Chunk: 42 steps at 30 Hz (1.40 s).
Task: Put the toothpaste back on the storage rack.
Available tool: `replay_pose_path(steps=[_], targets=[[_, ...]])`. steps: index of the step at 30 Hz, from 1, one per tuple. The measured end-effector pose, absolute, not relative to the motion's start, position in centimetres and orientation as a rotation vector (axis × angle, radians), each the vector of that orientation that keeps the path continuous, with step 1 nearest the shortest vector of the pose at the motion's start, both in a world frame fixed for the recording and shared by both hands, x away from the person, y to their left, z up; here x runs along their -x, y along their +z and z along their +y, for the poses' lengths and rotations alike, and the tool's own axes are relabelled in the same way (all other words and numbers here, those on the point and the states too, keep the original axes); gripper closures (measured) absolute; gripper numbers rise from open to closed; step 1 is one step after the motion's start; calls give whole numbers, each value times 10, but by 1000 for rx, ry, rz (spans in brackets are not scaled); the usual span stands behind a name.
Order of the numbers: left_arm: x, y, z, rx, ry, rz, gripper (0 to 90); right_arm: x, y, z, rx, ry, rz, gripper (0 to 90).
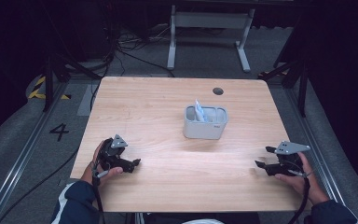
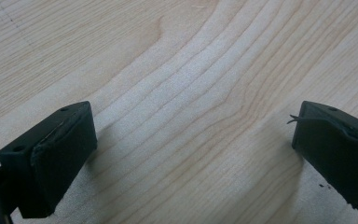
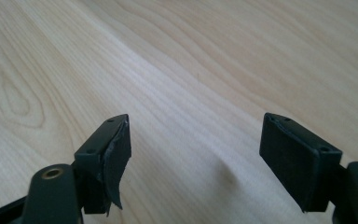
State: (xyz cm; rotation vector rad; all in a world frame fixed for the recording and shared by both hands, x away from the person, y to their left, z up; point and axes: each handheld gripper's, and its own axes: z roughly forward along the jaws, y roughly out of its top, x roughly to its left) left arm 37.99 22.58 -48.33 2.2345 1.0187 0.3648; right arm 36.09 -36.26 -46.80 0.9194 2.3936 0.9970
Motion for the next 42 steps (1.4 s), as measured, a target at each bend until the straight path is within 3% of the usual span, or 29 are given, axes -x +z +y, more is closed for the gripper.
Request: replay_pose_path(steps=[10, 42], targets=[[-381, -483, 226, -2239, 365, 1011, 0, -357, -486, -389, -1121, 1040, 2335, 213], [-382, -483, 225, -2234, 366, 1022, 0, -360, -487, -389, -1138, 1038, 2331, 176]])
